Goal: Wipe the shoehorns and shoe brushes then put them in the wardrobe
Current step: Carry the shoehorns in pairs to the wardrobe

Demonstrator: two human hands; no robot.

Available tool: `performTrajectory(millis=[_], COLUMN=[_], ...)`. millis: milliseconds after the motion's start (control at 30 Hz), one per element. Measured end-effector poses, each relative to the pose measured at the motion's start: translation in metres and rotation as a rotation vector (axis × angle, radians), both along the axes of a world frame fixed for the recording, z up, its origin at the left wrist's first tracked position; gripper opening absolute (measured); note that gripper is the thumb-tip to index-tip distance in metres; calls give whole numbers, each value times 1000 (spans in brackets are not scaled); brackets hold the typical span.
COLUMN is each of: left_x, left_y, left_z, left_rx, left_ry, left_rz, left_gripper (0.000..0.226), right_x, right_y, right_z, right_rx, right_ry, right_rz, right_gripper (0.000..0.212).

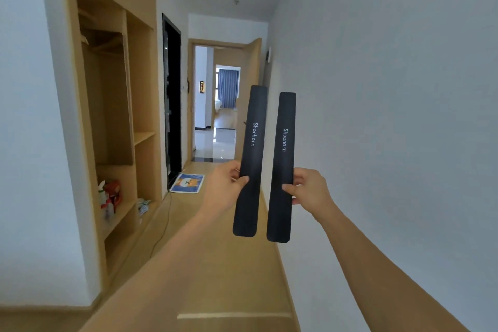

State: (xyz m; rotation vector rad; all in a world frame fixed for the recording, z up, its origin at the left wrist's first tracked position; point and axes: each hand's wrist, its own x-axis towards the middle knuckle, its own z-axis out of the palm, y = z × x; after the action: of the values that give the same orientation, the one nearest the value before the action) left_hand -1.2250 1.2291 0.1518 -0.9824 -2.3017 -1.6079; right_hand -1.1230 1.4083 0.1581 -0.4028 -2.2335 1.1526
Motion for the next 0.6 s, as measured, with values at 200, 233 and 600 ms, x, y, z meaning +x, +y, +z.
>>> performTrajectory(millis=[200,233,600], left_x=[-121,-138,-328], left_y=[50,58,164], left_z=[21,20,5], left_rx=[-41,-51,-70], left_ry=[21,22,47], left_rz=[53,62,123], left_gripper=[17,17,12], right_x=[-125,-144,-347], right_y=[55,63,173], right_z=[12,11,0], right_rx=[2,-1,-48], right_ry=[35,35,53], right_rz=[20,22,137], right_gripper=[24,22,20])
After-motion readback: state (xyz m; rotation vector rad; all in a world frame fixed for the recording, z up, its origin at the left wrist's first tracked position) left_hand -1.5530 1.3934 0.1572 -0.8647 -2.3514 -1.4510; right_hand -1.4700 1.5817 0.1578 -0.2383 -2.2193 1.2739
